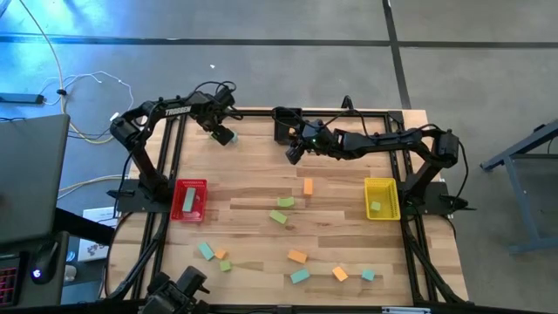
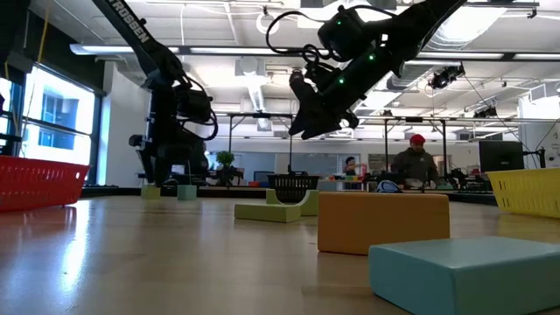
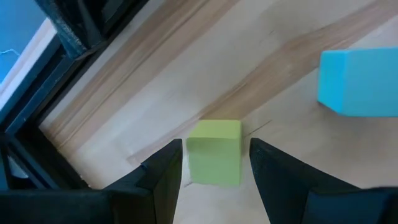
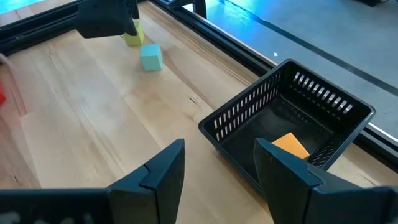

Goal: Sort & place blocks by color
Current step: Put the green block into the yellow bin

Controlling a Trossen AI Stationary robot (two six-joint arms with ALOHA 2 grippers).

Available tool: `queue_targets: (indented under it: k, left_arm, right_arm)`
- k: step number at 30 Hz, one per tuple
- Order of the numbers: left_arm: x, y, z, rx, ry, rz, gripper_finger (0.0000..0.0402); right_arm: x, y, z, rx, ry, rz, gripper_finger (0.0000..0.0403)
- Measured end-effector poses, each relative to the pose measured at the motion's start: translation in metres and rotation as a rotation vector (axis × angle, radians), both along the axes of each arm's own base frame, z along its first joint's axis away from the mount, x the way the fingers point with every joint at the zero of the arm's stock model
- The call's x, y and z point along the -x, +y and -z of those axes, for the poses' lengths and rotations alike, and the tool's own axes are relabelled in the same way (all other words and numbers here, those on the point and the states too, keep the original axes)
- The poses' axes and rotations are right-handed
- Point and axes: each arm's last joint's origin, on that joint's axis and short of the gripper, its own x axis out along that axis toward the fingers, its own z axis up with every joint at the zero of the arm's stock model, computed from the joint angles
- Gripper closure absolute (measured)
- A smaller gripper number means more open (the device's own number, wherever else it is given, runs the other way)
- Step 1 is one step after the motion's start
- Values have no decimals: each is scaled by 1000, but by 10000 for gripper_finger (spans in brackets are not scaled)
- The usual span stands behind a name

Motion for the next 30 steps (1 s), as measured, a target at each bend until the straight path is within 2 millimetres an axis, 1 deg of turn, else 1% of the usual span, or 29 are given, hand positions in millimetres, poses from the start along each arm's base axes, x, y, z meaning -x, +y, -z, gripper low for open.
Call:
queue_targets:
  k: [16, 26, 30]
  left_arm:
    - [-1, 2, 2, -27, 3, -56, 229]
    - [0, 0, 2, -13, 11, -93, 229]
    - [-5, -2, 8, -19, 53, -82, 229]
  right_arm:
    - [0, 1, 0, -2, -1, -4, 224]
    - [0, 1, 0, -4, -1, -7, 224]
    - [0, 1, 0, -4, -1, -7, 224]
